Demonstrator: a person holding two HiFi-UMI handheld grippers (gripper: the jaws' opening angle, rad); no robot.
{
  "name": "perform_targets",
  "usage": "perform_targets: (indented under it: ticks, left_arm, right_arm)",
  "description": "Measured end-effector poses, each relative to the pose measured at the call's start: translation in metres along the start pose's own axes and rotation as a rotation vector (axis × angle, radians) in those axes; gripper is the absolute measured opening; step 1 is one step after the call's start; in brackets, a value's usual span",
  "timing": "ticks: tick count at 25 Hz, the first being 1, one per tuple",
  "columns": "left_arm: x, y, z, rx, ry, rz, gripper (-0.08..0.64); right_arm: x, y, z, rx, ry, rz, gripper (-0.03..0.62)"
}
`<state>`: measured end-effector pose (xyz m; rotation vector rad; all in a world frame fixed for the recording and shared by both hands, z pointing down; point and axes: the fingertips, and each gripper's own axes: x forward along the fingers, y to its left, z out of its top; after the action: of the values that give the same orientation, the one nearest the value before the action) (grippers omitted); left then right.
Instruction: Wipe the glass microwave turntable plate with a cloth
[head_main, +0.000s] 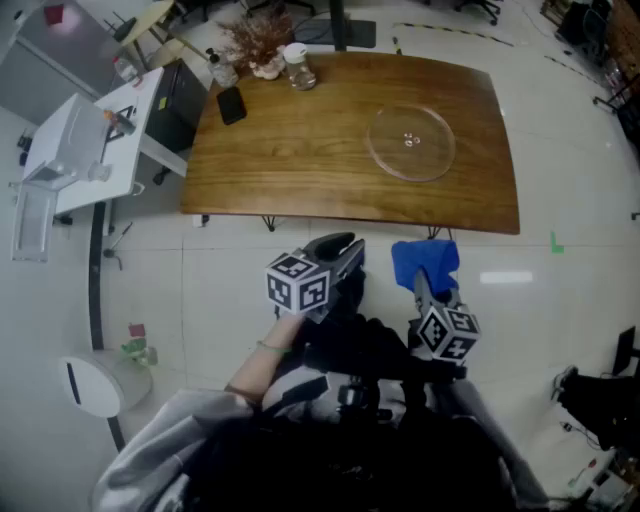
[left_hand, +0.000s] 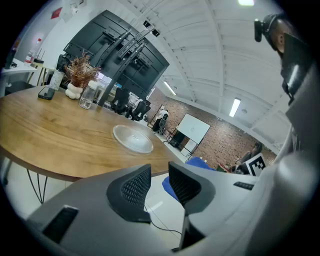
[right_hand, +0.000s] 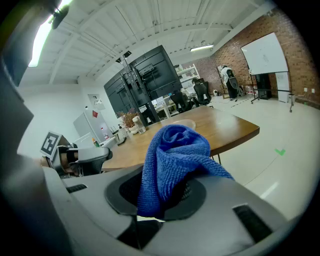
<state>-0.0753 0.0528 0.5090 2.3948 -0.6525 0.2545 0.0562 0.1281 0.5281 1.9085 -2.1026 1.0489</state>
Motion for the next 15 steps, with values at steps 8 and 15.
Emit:
perform_targets:
  ticks: [8, 15]
  left_arm:
    - [0.036, 0.094, 0.067, -0.084, -0.062, 0.05, 0.094]
    - [0.102, 0.134, 0.095, -0.112, 0.001, 0.034, 0.107]
  right_arm:
    - [0.079, 0.001, 0.052, 0.013, 0.006, 0.003, 0.078]
    - [0.105, -0.039, 0.097, 0.05, -0.039, -0.08, 0.08]
